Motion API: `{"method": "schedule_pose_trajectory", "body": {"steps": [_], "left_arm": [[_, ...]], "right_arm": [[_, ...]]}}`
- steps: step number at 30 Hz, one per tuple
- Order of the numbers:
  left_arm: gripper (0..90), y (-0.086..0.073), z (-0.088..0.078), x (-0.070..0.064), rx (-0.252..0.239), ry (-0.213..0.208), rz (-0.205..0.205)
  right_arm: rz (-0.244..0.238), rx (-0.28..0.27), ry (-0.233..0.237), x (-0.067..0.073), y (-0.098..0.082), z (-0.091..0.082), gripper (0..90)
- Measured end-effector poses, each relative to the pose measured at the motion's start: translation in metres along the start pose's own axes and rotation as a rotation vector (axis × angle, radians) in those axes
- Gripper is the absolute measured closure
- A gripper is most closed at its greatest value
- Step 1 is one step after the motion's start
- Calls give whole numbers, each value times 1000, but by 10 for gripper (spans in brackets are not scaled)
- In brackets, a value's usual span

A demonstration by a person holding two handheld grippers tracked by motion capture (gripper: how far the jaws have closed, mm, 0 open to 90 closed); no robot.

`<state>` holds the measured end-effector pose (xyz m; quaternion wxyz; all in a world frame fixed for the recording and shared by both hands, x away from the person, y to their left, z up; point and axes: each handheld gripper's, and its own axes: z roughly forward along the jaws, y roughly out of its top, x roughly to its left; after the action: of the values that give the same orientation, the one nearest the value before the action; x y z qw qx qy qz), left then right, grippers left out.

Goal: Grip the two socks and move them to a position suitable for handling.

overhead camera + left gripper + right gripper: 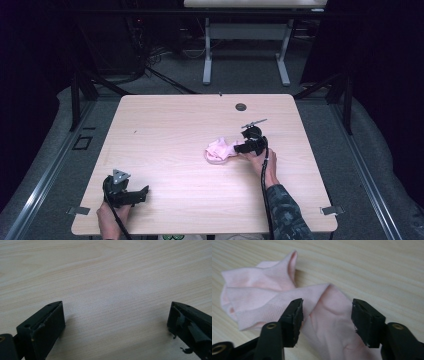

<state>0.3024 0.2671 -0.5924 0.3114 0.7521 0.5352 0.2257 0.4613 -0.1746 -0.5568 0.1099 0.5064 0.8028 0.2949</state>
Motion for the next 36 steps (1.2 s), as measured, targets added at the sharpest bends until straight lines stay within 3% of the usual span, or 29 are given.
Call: {"method": "schedule_pose_trajectory", "body": {"steps": [6,7,8,10,14,23,27,34,36], "left_arm": [[11,0,0,0,1,1,-2],[11,0,0,0,-1,1,-2],[11,0,0,0,-1,1,-2],[11,0,0,0,-1,1,-2],[11,0,0,0,-1,1,-2],[11,0,0,0,-1,1,-2],[11,0,0,0,-1,1,-2],[11,0,0,0,-1,1,-2],[11,0,0,0,-1,1,-2]], "right_arm": [[-15,13,-29,0,-4,5,554],[-36,18,-62,2,-5,5,621],[-36,18,-62,2,-5,5,621],[-58,2,-104,5,-8,5,676],[-47,-3,-107,3,-10,3,781],[19,-54,-25,-9,-16,-5,832],[11,-128,8,-5,-18,-34,831],[-20,-175,50,5,-25,-70,830],[-23,-199,99,11,-32,-86,830]]}}
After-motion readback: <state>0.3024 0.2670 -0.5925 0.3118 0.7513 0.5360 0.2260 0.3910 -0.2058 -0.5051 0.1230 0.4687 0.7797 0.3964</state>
